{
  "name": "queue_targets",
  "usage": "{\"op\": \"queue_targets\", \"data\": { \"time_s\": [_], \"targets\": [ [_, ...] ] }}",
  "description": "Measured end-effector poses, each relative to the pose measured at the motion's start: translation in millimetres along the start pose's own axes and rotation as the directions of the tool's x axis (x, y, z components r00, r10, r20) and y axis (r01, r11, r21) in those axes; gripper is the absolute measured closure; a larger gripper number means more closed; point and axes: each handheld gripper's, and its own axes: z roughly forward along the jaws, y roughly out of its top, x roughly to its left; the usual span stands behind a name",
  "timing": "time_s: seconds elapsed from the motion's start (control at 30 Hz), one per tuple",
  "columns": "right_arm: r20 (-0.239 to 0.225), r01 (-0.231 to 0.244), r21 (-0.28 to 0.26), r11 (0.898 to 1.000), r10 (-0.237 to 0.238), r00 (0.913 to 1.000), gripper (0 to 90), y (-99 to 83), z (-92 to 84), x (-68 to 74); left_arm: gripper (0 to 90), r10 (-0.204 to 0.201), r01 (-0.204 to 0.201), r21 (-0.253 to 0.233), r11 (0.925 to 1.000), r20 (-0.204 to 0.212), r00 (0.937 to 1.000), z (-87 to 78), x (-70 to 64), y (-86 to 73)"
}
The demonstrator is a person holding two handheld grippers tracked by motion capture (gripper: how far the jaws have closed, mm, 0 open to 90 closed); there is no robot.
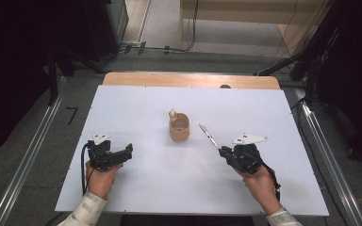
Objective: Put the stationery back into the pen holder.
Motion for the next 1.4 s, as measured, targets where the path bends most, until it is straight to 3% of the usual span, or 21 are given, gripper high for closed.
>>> {"op": "queue_targets", "data": {
  "time_s": [0.9, 1.4],
  "targets": [
    [-0.053, 0.056, -0.019, 0.998, -0.057, 0.9970, 78.7, 36.9, 12.9, 25.3, 8.6, -0.001, 0.001, 0.002, 1.0000, 0.004, 1.0000, 0.5, 0.5, 0.3],
    [-0.031, 0.088, -0.021, 0.996, -0.088, 0.9956, 78.7, 56.6, 20.0, 37.4, 8.6, -0.010, 0.010, -0.002, 1.0000, 0.007, 0.9999, 0.8, 1.1, 0.5]
  ]
}}
